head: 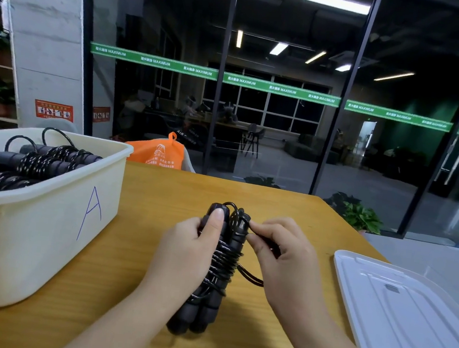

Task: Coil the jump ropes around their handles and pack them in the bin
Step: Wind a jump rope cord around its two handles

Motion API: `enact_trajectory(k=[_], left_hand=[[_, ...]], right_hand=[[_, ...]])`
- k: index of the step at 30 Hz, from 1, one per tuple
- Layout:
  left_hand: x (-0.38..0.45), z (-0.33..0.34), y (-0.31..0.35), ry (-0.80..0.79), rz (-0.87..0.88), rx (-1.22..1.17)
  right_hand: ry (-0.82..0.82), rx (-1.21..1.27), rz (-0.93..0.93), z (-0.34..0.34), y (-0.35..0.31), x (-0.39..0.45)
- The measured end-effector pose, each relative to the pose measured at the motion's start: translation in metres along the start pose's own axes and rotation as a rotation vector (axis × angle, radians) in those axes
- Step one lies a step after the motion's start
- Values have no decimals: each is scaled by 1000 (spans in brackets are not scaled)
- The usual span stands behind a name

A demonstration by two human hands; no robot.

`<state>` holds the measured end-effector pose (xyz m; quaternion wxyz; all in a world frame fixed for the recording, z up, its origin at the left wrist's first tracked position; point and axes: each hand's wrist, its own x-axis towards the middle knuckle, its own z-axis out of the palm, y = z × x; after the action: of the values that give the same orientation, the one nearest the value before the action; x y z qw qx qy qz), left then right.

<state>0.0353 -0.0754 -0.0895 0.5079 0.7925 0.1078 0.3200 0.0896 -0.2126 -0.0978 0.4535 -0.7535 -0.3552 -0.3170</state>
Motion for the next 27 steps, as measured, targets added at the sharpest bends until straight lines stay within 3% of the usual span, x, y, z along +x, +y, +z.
enact_trajectory(k=[11,16,21,27], left_hand=[[-1,-4,5,-7,54,31],[2,-2,0,-28,-25,-5],[3,-5,2,-106,-63,-125],[2,-6,6,-139,-90,-180]], right_hand=[[35,161,-96,7,1,-1],[-50,127,-18,9,0,-6],[-73,301,135,1,-4,-4],[-56,233,82,6,-4,-5]])
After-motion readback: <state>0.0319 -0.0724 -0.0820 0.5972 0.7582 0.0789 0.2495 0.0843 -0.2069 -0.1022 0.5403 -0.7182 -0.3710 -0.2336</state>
